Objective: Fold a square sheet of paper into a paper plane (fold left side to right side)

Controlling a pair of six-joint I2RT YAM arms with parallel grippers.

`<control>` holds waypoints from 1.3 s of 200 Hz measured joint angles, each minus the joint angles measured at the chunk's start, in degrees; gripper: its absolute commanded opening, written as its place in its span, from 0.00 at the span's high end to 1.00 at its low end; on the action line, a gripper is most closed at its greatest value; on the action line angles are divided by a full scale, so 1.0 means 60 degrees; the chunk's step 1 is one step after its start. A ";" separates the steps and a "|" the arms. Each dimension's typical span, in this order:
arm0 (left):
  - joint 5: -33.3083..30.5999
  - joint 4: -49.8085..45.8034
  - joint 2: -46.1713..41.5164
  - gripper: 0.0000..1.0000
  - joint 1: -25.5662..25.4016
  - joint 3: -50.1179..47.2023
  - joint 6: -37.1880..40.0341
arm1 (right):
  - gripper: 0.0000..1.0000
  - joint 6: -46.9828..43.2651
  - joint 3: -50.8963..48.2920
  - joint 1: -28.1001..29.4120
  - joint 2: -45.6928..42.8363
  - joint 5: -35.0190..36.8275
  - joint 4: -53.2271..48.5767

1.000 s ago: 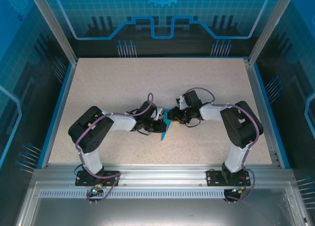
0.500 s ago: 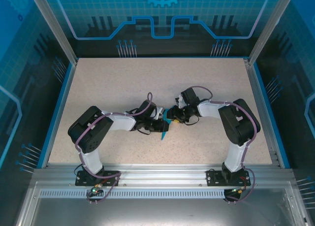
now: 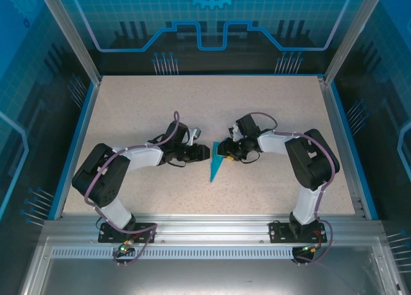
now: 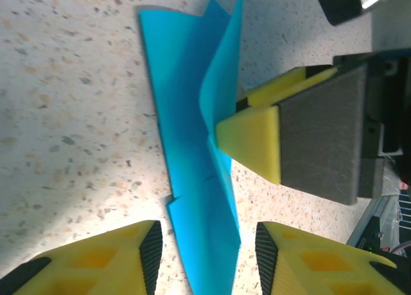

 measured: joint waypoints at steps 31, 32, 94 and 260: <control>0.0208 -0.0022 0.0710 0.57 0.0051 0.0535 -0.0091 | 0.59 0.0000 0.0000 0.0000 0.0000 -0.0004 0.0000; 0.0219 -0.0018 0.0739 0.57 0.0051 0.0557 -0.0109 | 0.59 0.0000 0.0000 0.0000 0.0000 0.0000 0.0000; 0.0750 0.0248 0.1421 0.57 0.0066 0.0907 -0.0495 | 0.59 0.0000 0.0000 0.0000 0.0000 0.0000 0.0000; 0.1137 0.0361 0.2750 0.91 0.0076 0.1861 -0.0550 | 0.54 -0.0182 -0.0200 -0.0004 -0.0149 -0.0036 0.0248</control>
